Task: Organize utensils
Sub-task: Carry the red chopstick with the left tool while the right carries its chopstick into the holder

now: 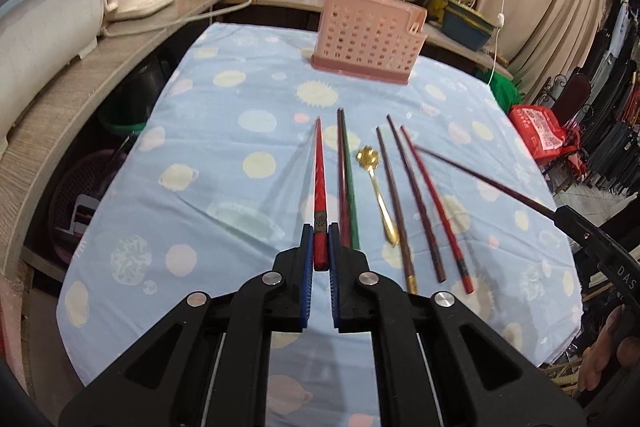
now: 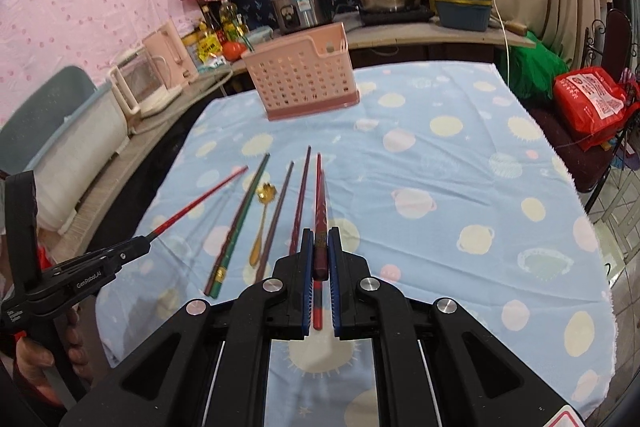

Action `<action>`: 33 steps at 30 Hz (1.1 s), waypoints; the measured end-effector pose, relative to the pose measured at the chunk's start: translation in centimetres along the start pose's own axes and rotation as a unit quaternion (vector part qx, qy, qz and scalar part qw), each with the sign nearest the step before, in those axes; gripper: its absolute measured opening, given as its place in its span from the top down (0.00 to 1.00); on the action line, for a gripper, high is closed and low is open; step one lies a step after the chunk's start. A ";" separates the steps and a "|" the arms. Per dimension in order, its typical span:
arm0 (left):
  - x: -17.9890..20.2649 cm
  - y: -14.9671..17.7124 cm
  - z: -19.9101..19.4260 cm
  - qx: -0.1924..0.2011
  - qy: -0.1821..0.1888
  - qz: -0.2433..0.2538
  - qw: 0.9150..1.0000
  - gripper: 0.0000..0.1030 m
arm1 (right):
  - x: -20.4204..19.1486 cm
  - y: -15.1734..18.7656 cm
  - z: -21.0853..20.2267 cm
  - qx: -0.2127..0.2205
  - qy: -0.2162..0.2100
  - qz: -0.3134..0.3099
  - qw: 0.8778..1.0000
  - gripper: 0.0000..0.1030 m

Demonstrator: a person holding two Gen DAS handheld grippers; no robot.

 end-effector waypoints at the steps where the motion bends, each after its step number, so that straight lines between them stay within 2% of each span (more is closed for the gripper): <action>1: 0.1 -0.5 -0.7 0.009 0.002 0.000 1.000 0.93 | 0.0 -0.5 -0.5 0.007 -0.002 0.001 1.000 0.93; 9: 1.1 -5.4 -4.6 0.071 0.012 0.013 0.997 0.93 | 0.2 -5.3 -3.6 0.063 -0.008 0.005 0.998 0.93; 16: 2.4 -12.1 -6.3 0.127 0.016 0.031 0.991 0.93 | -0.1 -10.6 -4.2 0.106 -0.007 -0.011 0.994 0.93; 25: 4.0 -21.2 -6.8 0.191 0.014 0.045 0.980 0.93 | -0.7 -19.6 -2.4 0.154 -0.020 -0.027 0.987 0.93; 33: 6.0 -30.7 -5.4 0.255 0.009 0.046 0.966 0.93 | -2.3 -29.2 1.0 0.205 -0.025 -0.029 0.978 0.93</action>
Point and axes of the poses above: each gripper's, at about its wrist camera, not at the fingertips, and z roughly the way its jaws point, x to its right, y to its underside, the point moved 1 cm from there along z, roughly the way its jaws point
